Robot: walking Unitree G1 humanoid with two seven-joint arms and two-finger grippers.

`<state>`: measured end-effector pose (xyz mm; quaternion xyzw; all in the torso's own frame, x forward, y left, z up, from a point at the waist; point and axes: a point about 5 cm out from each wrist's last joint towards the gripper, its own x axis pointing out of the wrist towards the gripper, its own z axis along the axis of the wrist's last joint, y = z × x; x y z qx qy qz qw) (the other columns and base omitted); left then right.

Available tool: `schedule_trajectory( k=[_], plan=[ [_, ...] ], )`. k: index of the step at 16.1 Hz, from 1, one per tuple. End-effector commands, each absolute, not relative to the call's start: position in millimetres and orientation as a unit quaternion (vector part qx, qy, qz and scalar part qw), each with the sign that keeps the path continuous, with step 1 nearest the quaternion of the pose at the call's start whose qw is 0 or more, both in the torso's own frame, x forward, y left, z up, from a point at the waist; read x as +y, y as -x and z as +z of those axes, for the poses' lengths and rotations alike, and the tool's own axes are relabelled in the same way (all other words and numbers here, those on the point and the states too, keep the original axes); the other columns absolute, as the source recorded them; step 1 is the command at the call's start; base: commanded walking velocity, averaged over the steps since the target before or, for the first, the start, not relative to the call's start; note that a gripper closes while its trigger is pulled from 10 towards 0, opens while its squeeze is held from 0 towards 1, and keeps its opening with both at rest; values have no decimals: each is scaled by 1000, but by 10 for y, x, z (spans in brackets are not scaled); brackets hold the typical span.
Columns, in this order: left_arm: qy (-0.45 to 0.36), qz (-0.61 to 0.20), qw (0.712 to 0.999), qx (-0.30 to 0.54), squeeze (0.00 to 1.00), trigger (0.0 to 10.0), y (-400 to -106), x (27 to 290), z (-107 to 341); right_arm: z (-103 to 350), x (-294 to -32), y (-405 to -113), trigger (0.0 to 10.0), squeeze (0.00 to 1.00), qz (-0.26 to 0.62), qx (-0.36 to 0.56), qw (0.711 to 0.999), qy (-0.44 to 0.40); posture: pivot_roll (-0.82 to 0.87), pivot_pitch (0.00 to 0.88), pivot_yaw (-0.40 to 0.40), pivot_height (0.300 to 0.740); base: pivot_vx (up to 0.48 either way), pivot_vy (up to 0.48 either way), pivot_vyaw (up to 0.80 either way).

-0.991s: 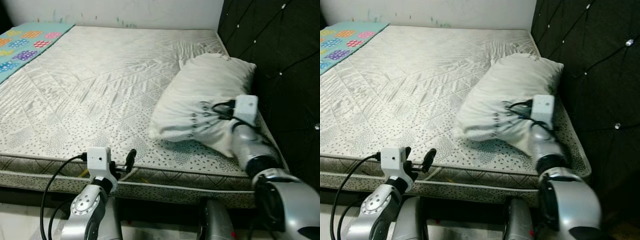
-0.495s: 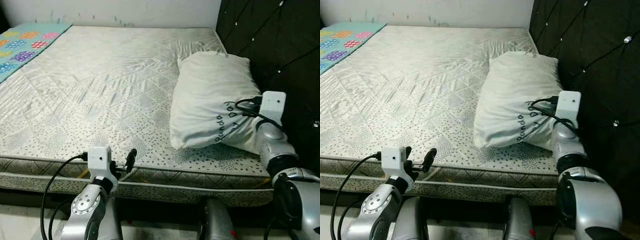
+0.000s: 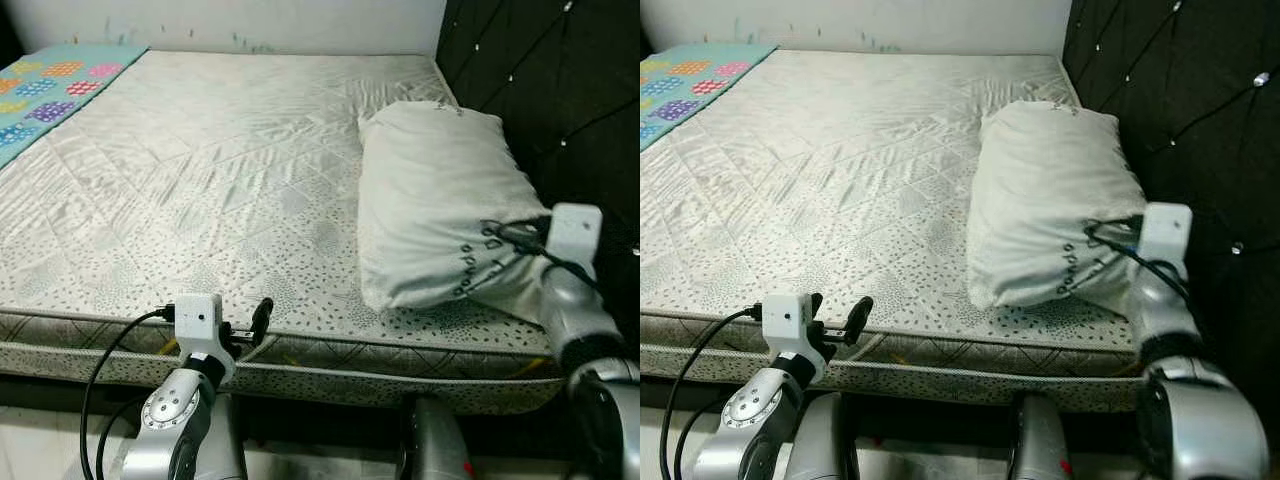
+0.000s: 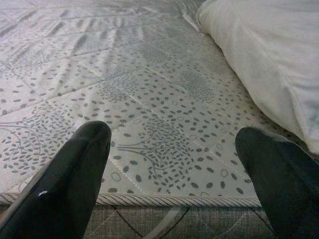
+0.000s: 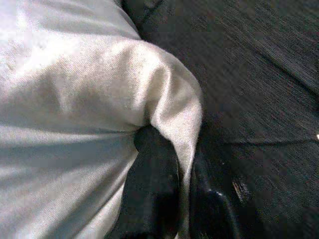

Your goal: Clean up the room

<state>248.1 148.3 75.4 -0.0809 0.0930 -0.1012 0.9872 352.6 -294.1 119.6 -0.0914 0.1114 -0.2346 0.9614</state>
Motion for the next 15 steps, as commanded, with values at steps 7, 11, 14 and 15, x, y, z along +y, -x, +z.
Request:
schedule_trajectory(
  k=[7, 11, 14, 15],
  plan=[
    [68, -110, 987, 94, 0, 10000, -2489, 1496, 766, 1187, -3186, -3298, 0, 0, -265, 69, 956, 102, -58, 0, 5, 531, 0, 0, 0],
    [67, -114, 987, 94, 0, 10000, -2498, 1490, 764, 1185, -3238, -3166, 0, 0, -270, 49, 955, 109, -67, 0, 10, 531, 0, 0, 0],
    [67, -115, 987, 92, 0, 10000, -2505, 1487, 766, 1149, -3276, -3033, 0, 0, -273, 43, 954, 118, -73, 0, 10, 531, 0, 0, 0],
    [67, -115, 987, 92, 0, 10000, -2504, 1488, 766, 1138, -3287, -3007, 0, 0, -274, 43, 953, 120, -73, 0, 10, 531, 0, 0, 0]
  ],
)
